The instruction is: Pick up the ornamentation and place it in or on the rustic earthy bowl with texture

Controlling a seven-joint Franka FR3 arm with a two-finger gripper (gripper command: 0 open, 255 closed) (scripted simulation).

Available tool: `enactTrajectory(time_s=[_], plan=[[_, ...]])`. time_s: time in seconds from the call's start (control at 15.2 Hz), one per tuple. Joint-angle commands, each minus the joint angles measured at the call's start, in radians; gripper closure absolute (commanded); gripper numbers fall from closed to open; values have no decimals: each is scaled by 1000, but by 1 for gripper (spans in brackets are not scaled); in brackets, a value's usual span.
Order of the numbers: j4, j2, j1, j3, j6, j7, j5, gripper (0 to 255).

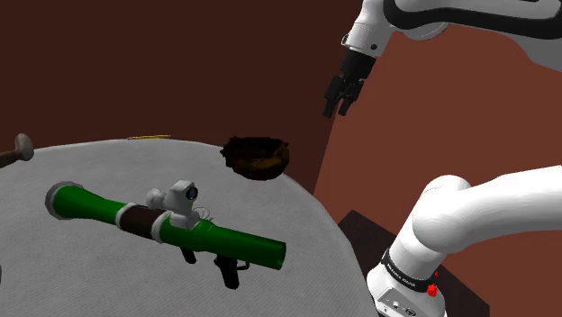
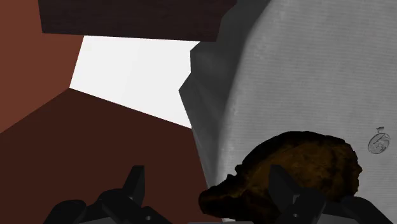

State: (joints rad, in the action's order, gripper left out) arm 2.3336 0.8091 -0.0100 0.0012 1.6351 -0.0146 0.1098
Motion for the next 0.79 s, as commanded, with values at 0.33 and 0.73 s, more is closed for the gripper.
enactTrajectory(time_s=[0.33,0.73], plan=[[13,-58,-30,120,66,115,50,0],[-12,-172,-58,263,148,255,91,0]])
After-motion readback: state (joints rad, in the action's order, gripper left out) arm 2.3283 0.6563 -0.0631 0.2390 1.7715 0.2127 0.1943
